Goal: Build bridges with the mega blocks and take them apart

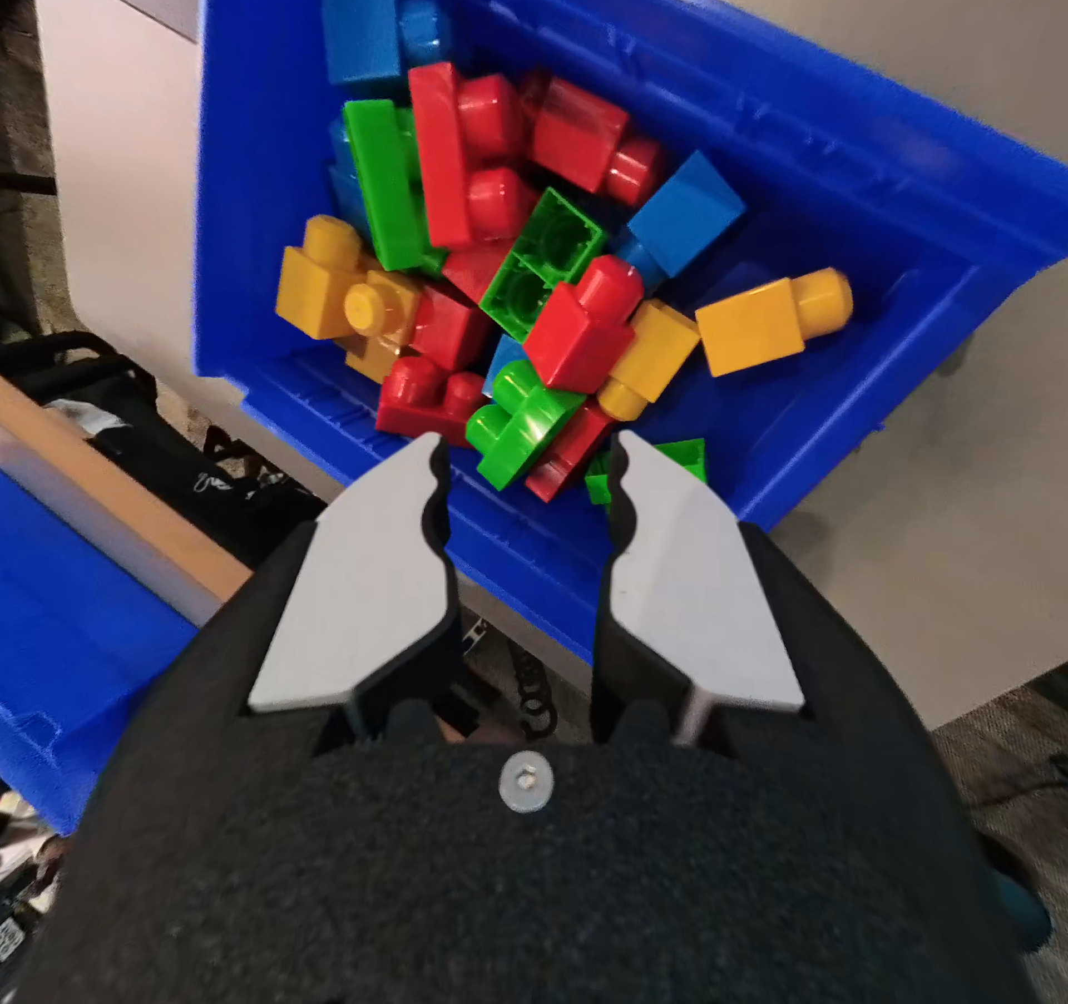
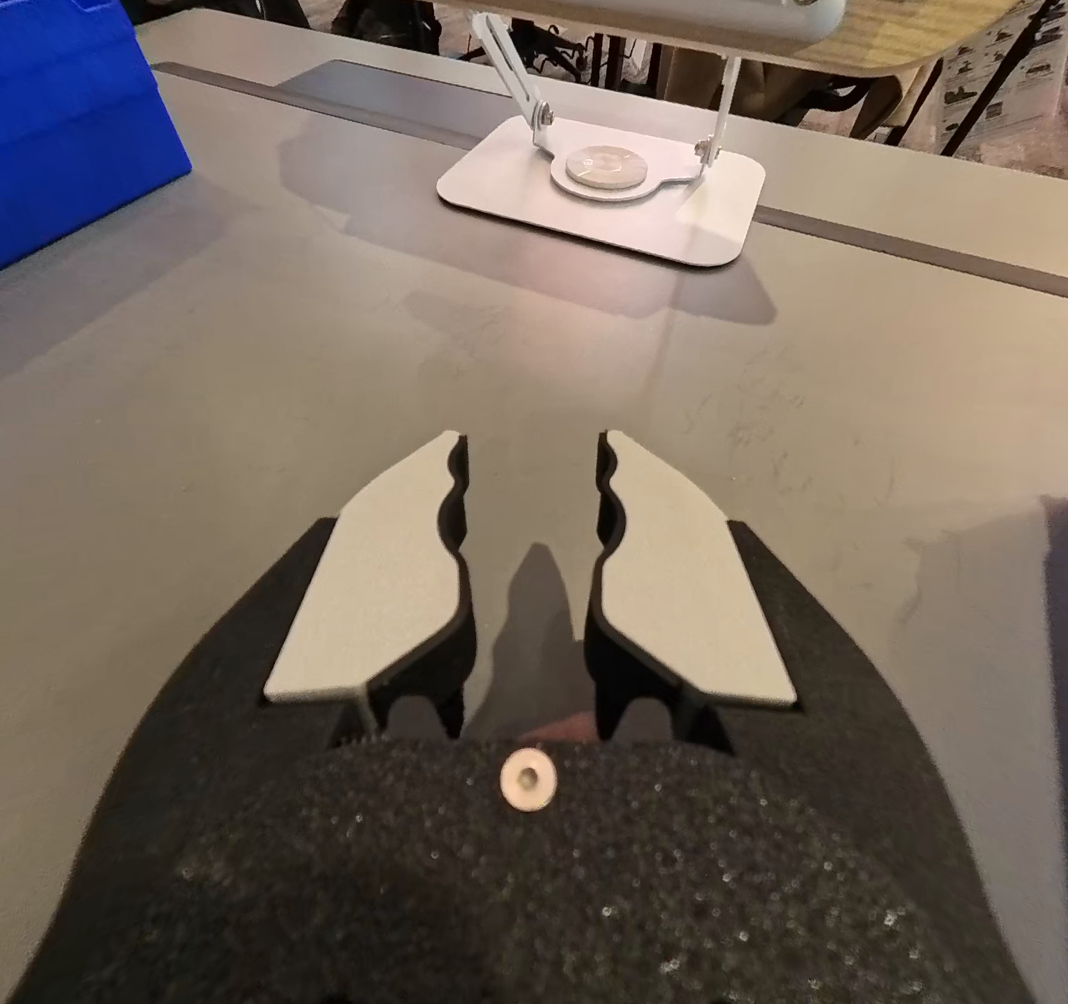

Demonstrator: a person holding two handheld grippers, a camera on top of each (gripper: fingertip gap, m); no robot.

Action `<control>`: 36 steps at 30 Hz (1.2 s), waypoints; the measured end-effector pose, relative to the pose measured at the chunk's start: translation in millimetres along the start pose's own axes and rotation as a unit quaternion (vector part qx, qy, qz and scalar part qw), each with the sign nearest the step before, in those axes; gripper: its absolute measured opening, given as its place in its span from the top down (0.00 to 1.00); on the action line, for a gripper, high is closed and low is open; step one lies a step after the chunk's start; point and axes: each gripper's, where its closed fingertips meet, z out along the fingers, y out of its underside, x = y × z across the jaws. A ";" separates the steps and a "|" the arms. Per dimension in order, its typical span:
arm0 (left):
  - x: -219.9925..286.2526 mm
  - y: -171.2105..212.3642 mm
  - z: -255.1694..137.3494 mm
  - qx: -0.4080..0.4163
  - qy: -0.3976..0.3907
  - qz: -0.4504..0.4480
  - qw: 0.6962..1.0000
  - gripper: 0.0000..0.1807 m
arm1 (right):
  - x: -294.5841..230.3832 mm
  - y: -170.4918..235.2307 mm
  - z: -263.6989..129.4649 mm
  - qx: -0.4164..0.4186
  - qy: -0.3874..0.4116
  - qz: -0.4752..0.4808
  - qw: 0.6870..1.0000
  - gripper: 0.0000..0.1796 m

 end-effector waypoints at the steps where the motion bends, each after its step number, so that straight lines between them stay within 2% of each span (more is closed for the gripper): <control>1: -1.5 0.8 0.5 -0.001 -0.003 -0.005 1.000 0.71 | -0.4 0.2 0.2 -0.001 0.000 -0.001 1.000 0.76; 6: 18.8 9.7 10.9 -0.008 0.026 -0.011 1.000 0.72 | -0.6 0.4 0.4 -0.002 -0.003 0.001 1.000 0.76; 9: 44.2 8.3 18.2 -0.006 0.074 -0.002 0.997 0.74 | -2.1 1.2 1.0 -0.005 -0.005 -0.004 1.000 0.77; 14: 80.8 -4.0 34.8 -0.040 0.096 0.117 0.988 0.76 | -3.7 1.7 1.6 -0.008 -0.005 -0.012 1.000 0.77; 17: 85.6 -10.3 39.8 -0.060 0.076 0.207 0.973 0.76 | -3.3 1.2 1.1 -0.005 -0.005 -0.009 1.000 0.77; 21: 88.1 -22.3 39.8 -0.026 0.049 0.309 0.949 0.74 | -3.7 1.4 1.2 -0.006 -0.007 -0.010 1.000 0.76; 26: 95.1 -11.7 49.9 -0.008 0.048 0.410 0.911 0.74 | -4.2 1.9 1.8 -0.008 -0.011 -0.007 1.000 0.76; 32: 93.6 -10.2 61.9 0.048 0.079 0.485 0.870 0.79 | -3.3 2.8 2.6 -0.012 -0.026 0.013 1.000 0.76; 36: 91.6 -15.9 68.2 0.064 0.127 0.483 0.864 0.79 | -3.1 3.6 3.4 -0.015 -0.033 0.023 0.999 0.76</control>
